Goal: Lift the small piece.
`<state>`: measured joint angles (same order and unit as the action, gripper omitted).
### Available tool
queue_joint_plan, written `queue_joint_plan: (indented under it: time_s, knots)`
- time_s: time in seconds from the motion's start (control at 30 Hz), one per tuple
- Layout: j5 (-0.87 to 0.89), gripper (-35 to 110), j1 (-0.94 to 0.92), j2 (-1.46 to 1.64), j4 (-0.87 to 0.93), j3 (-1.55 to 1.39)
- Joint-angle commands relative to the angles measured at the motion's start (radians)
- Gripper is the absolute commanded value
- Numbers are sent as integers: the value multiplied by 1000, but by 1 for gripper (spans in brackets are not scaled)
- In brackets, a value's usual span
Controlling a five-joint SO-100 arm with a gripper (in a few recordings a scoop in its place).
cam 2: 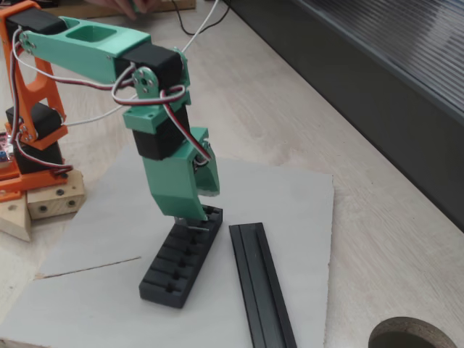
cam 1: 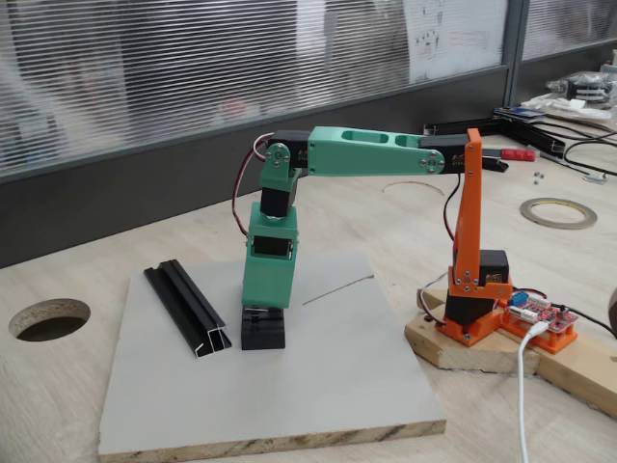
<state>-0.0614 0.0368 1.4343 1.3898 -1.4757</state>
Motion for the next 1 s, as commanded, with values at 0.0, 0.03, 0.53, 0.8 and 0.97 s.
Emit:
queue_joint_plan:
  time_s: [0.0,0.03,0.53,0.8,0.97]
  knots:
    - [-9,41,11,14,2,8]
    - [-9,41,9,14,2,8]
    - [-9,41,8,9,-6,-20]
    - [-11,41,6,11,-14,-94]
    - [-20,41,-57,11,-15,-89]
